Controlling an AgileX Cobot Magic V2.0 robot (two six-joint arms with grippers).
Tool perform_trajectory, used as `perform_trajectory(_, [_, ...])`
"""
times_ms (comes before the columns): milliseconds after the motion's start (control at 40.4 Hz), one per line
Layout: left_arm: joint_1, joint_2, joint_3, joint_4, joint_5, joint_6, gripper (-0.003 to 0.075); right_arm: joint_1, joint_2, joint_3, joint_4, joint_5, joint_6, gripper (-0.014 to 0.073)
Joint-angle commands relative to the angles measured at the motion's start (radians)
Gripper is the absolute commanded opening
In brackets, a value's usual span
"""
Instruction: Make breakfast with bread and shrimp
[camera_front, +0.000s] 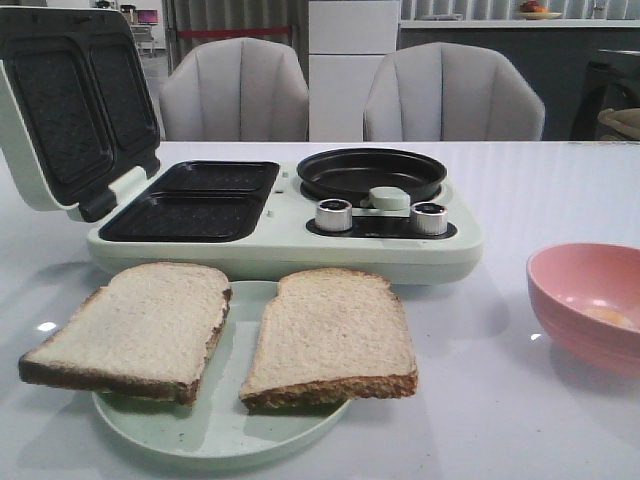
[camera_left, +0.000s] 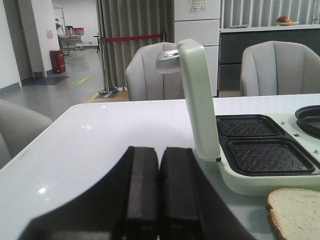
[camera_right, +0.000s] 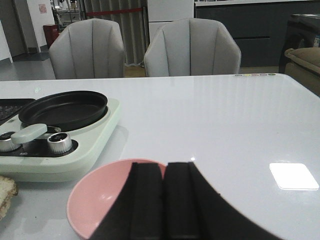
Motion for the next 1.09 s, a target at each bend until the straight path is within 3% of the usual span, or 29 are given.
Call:
perform_trajectory(0, [0.001, -0.022, 0.008, -0.009, -0.096, -0.004, 0.0099, 0.002, -0.023, -0.018, 0.001, -0.094, -0.01, 0.0034])
perform_trajectory(891, [0.001, -0.022, 0.008, -0.009, -0.096, -0.004, 0.0099, 0.002, -0.023, -0.018, -0.001, -0.116, -0.01, 0.0034])
perform_trajectory(1064, [0.001, -0.022, -0.047, -0.009, -0.101, -0.004, 0.0099, 0.002, -0.023, -0.108, 0.006, -0.091, -0.01, 0.0034])
